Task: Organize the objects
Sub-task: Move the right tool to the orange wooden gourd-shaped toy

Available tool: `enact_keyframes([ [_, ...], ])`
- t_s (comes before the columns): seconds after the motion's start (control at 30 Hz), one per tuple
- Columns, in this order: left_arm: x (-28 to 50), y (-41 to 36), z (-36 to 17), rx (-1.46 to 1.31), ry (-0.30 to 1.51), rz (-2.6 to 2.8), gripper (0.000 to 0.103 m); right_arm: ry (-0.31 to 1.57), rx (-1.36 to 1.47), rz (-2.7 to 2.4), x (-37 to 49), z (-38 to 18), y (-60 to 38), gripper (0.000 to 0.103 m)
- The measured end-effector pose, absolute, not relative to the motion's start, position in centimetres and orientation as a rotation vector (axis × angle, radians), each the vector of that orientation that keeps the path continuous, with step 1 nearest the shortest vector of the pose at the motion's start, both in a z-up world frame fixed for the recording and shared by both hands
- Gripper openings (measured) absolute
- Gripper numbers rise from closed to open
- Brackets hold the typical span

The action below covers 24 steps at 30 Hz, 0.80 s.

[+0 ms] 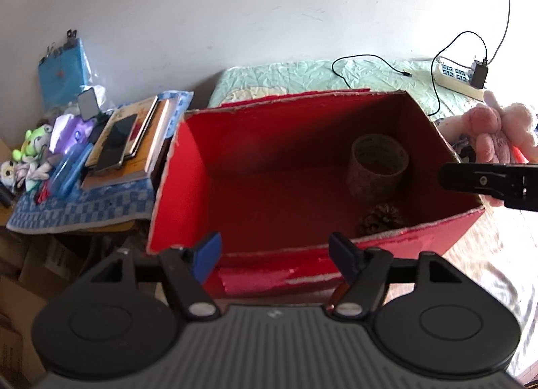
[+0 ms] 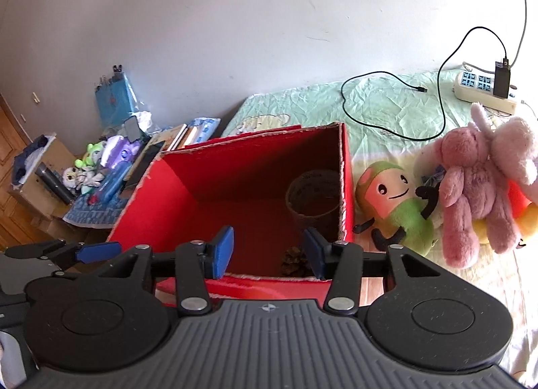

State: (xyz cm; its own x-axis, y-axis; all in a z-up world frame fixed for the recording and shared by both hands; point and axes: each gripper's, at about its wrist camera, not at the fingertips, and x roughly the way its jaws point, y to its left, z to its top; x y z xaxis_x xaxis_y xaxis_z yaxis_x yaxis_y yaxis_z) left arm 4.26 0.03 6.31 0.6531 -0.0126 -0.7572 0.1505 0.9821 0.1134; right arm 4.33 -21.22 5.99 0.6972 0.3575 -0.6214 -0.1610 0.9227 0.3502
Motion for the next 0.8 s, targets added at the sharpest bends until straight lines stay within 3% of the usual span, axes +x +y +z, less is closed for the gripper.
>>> enact_keyframes([
  [0.27,2.5,-0.4,6.3,0.196,0.863,-0.05,0.076,0.732,0.302,0.331,2.1,5.5,-20.9,0.05],
  [0.43,1.5,-0.6,5.8,0.201,0.885,-0.042,0.081,0.706,0.344,0.304,0.4,4.8,-20.8,0.056],
  [0.8,0.0,-1.0,3.8,0.212,0.95,-0.032,0.086,0.784,0.41,0.16,-1.6,1.9,-21.4,0.056],
])
